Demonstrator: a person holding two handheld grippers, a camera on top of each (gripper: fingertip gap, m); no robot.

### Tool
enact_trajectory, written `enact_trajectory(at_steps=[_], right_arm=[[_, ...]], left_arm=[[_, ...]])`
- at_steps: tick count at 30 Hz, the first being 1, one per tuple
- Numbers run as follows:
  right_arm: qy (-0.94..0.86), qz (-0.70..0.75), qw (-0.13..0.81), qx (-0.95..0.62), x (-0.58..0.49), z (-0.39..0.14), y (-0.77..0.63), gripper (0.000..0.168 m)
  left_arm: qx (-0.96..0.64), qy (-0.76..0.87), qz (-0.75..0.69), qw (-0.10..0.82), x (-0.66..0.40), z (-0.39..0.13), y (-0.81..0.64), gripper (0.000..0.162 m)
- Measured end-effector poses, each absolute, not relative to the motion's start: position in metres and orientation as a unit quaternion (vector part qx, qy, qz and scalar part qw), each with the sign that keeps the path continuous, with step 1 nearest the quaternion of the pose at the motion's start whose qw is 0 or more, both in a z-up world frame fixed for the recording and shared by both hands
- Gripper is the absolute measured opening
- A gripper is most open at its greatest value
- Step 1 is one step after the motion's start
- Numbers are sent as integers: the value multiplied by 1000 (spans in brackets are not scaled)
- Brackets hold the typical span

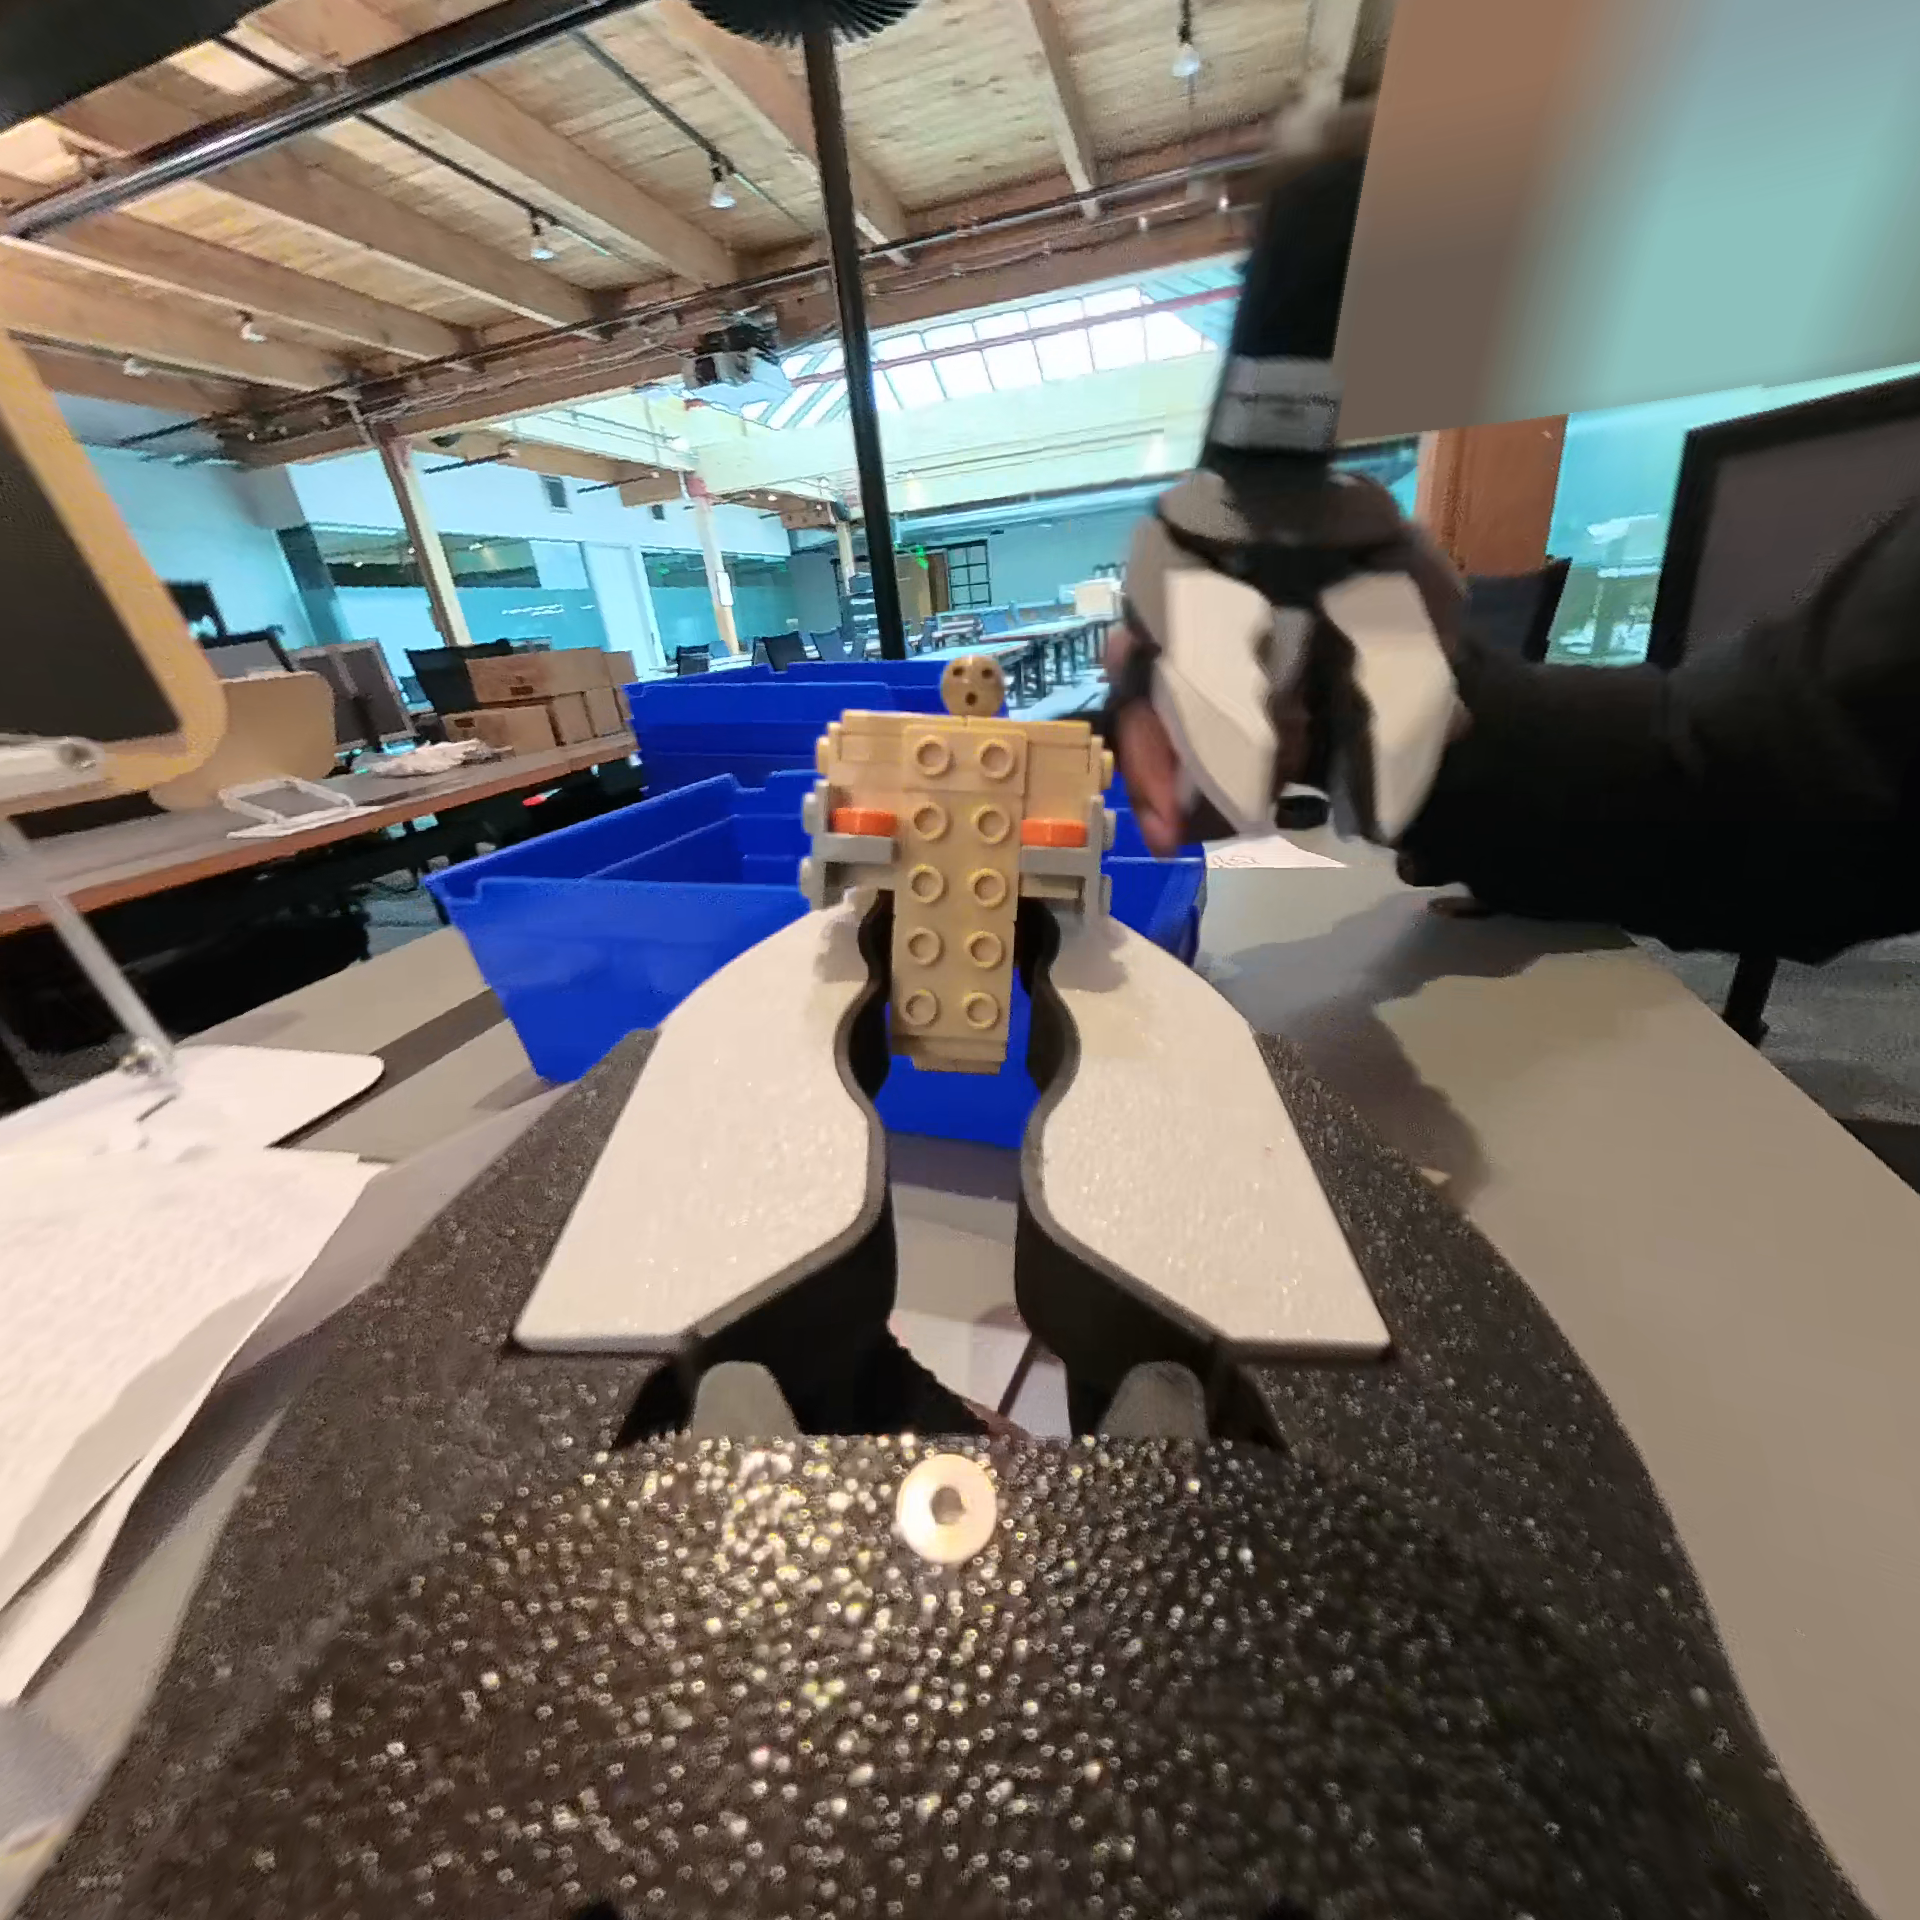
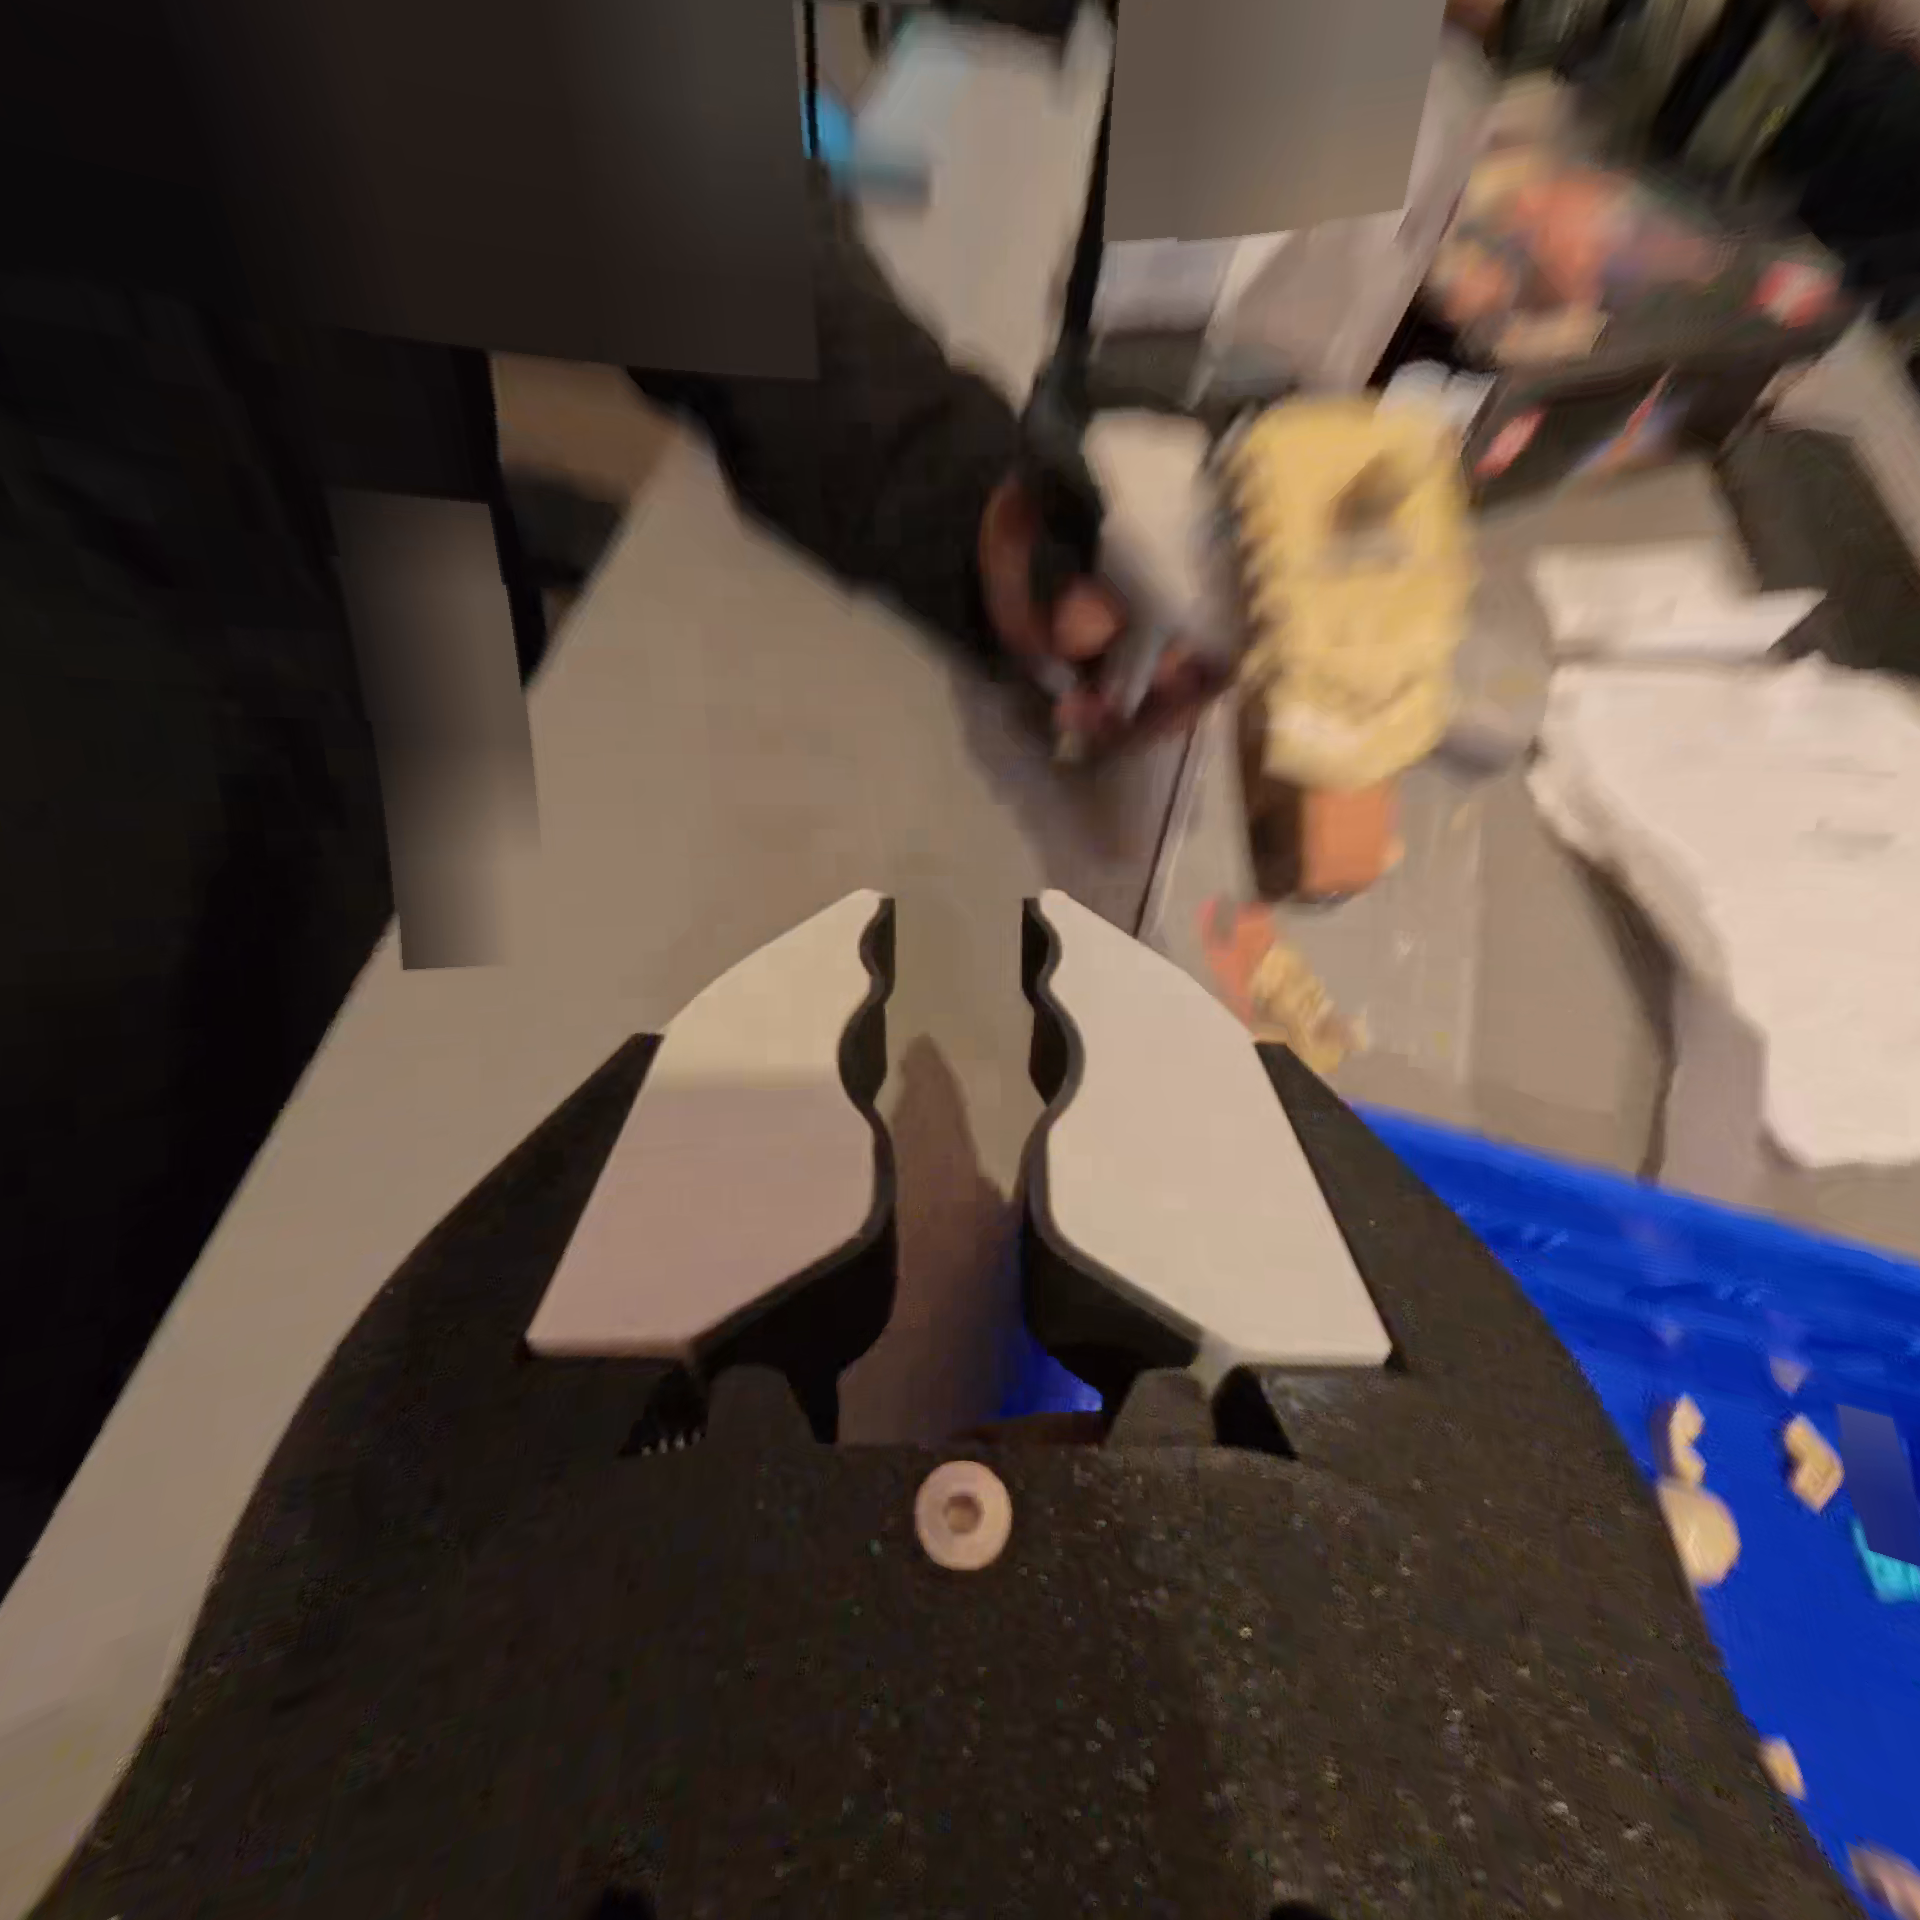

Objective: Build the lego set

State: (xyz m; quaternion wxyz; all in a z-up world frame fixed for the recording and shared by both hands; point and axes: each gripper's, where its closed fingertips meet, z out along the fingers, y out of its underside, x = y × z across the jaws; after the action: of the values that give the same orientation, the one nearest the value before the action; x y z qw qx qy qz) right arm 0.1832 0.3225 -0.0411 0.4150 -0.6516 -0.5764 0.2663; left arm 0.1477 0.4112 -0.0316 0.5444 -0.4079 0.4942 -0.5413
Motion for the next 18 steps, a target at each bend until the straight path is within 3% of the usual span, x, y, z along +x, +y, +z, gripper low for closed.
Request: enact_trajectory(at_steps=[6, 12, 18], right_arm=[[-670, 126, 278, -677, 196, -138, 285, 27], [-634, 192, 282, -694, 203, -138, 291, 36], [-646, 150, 275, -696, 207, -148, 293, 39]], left_arm=[[-426, 469, -553, 541, 137, -32, 430, 22], [-437, 441, -582, 525, 130, -29, 444, 22], [-435, 426, -607, 511, 115, -22, 443, 22]])
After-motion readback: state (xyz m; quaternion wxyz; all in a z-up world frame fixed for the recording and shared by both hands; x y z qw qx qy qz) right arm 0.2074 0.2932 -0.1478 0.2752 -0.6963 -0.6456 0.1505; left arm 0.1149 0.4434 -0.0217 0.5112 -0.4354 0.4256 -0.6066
